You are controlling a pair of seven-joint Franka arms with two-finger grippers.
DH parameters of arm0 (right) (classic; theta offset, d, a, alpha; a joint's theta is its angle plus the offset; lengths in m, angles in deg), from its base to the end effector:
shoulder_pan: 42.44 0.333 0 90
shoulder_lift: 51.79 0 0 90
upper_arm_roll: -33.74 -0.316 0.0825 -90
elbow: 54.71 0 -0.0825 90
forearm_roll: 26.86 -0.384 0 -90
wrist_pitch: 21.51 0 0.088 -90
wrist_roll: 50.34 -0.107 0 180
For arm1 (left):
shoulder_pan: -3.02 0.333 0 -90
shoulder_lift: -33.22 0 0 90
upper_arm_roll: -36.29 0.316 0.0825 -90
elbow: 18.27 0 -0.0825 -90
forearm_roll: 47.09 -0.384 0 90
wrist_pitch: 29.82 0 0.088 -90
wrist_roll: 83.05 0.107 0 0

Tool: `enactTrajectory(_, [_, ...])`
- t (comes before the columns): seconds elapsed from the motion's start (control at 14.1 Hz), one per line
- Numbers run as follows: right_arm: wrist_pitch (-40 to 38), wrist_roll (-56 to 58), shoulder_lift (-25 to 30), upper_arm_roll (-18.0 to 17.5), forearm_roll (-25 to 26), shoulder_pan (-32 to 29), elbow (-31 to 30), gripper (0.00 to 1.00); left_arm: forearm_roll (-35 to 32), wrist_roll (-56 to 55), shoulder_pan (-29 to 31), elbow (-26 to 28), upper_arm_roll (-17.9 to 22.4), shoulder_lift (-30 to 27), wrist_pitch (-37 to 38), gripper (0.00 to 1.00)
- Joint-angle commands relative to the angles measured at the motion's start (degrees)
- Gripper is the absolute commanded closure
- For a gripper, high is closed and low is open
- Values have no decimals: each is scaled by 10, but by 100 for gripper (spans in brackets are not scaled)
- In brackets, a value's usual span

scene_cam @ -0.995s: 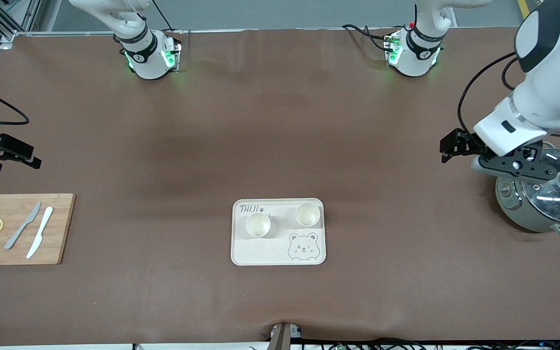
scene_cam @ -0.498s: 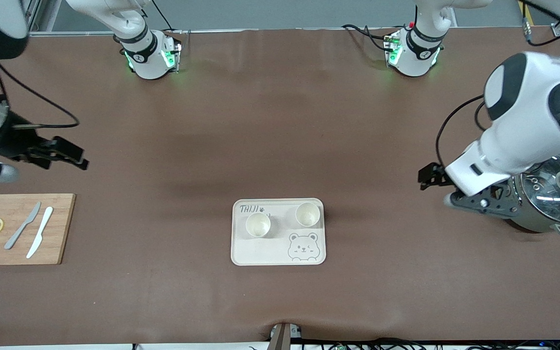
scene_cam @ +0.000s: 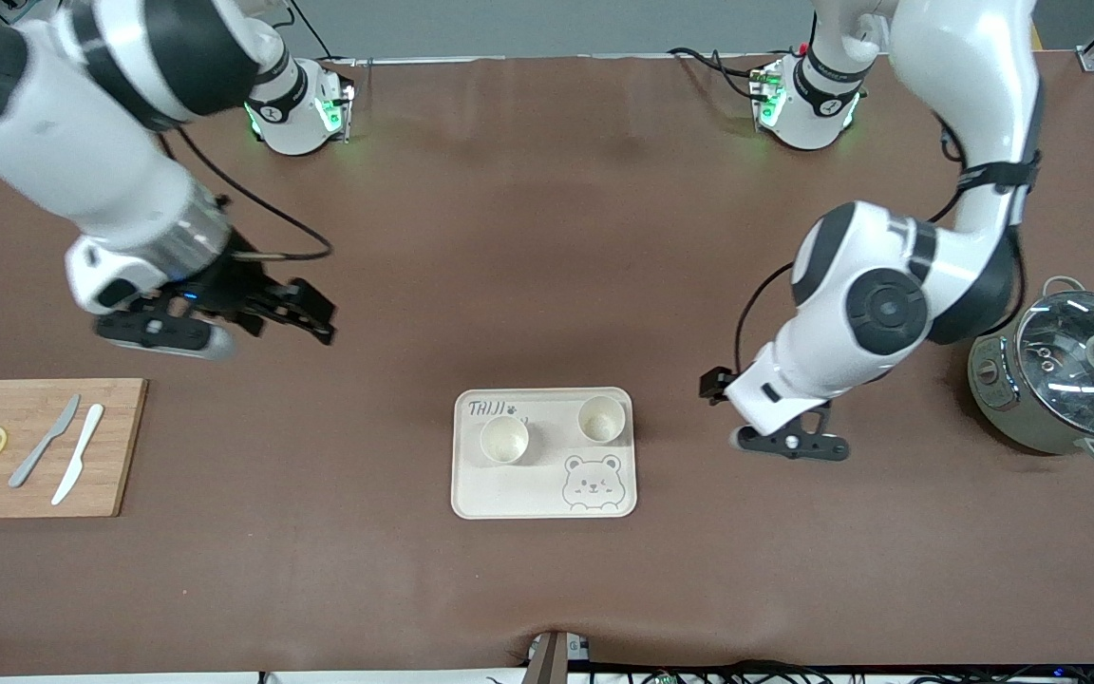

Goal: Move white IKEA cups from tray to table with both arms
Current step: 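Move both grippers toward the two white cups on the tray, then lower both grippers around the white cups and close them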

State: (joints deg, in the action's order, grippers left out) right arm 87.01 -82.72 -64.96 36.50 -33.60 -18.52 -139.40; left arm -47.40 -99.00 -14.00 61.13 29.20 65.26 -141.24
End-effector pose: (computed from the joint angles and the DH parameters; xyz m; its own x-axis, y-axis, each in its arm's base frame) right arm 0.6021 0.2459 0.5628 0.9690 -0.2267 0.0985 -0.2057 -0.9605 -0.1872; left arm 0.6576 -0.2753 0.3888 0.9920 -0.1256 -0.0135 -0.1246 -0.9904 0.0590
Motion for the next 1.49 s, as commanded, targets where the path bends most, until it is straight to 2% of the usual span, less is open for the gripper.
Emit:
enactTrajectory(0.0, [37, -74, -57, 7, 57, 56, 26, 0, -3, -36, -34, -21, 4, 55, -48, 0])
enactTrajectory(0.14, [49, -117, -105, 7, 90, 87, 58, 0, -4, -68, -50, -21, 5, 80, -103, 0])
enactTrajectory(0.43, [105, -134, -178, 7, 91, 101, 88, 0, -5, -74, -62, -20, 6, 117, -166, 0])
enactTrajectory(0.57, [138, -134, -210, 10, 93, 113, 88, 0, -5, -75, -65, -18, 7, 118, -167, 0])
enactTrajectory(0.85, [173, -134, -257, 9, 134, 121, 88, 0, -4, -99, -79, -18, 8, 134, -186, 0])
enactTrajectory(1.42, [228, -135, -316, 9, 146, 134, 87, 0, -6, -102, -91, -16, 9, 162, -207, 0])
